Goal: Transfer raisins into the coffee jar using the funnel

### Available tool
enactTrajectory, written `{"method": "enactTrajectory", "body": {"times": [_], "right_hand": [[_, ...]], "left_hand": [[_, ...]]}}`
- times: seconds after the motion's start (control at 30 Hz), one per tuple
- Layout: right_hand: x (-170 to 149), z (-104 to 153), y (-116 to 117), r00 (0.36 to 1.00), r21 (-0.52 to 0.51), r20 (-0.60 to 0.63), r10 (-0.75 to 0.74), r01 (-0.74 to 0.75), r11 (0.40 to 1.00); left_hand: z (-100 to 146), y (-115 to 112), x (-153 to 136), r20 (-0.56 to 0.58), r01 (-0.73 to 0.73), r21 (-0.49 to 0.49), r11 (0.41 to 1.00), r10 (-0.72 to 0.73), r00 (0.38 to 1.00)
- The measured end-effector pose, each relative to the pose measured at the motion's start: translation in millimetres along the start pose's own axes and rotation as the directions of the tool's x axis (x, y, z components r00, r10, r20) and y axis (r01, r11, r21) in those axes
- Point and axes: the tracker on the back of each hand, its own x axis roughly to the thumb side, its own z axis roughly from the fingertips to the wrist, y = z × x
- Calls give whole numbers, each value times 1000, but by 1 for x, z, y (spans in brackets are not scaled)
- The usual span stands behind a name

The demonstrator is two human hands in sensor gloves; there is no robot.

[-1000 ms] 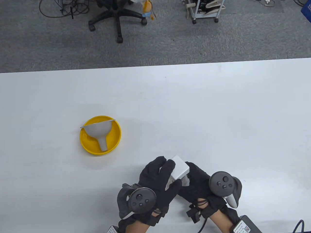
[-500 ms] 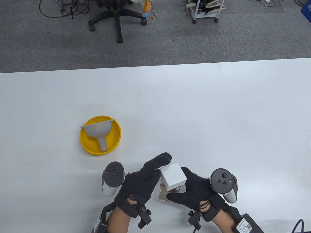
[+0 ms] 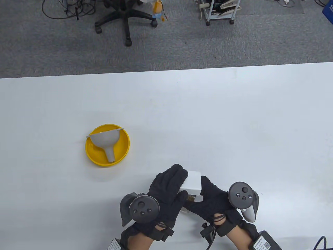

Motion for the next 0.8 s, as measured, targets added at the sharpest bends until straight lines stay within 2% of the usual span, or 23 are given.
{"method": "enactTrajectory", "body": {"times": [0.07,0.1,0.17,0.2,0.27,0.33,0.37,0.5,0.6,0.67,0.7,0.8], "right_hand": [[2,1,3,998,49,11,-65,64,997],[4,1,5,996,69,19,-81,80,994],[4,0,8,997,66,14,-77,76,995],[4,-1,9,998,60,12,-69,68,996],[3,-3,9,999,43,-2,-45,45,998],[2,-4,8,1000,2,-19,-12,12,1000],[1,-4,7,1000,-14,-26,8,-9,1000],[3,-3,7,991,-63,-26,128,-130,990],[9,0,7,985,-70,10,171,-170,983],[9,1,7,983,-69,2,181,-181,981],[8,0,6,986,-61,11,167,-166,984],[7,-1,5,995,56,71,65,-69,996]], "left_hand": [[-5,1,-16,-28,-312,-78,947,311,950],[-7,0,-25,-56,-474,-157,866,472,880],[-8,1,-33,-95,-569,-248,784,565,820],[-7,3,-33,-94,-547,-240,802,542,835],[-4,10,-30,-86,-424,-147,894,415,906],[1,14,-19,-84,-204,-32,978,201,976],[3,14,-13,-72,-114,-2,994,113,991],[3,6,9,-51,102,77,992,-98,994],[4,6,19,-89,257,166,952,-245,965],[3,7,19,-78,229,145,963,-220,972],[2,8,17,-55,162,136,977,-156,986],[-1,16,4,28,-116,48,992,115,993]]}}
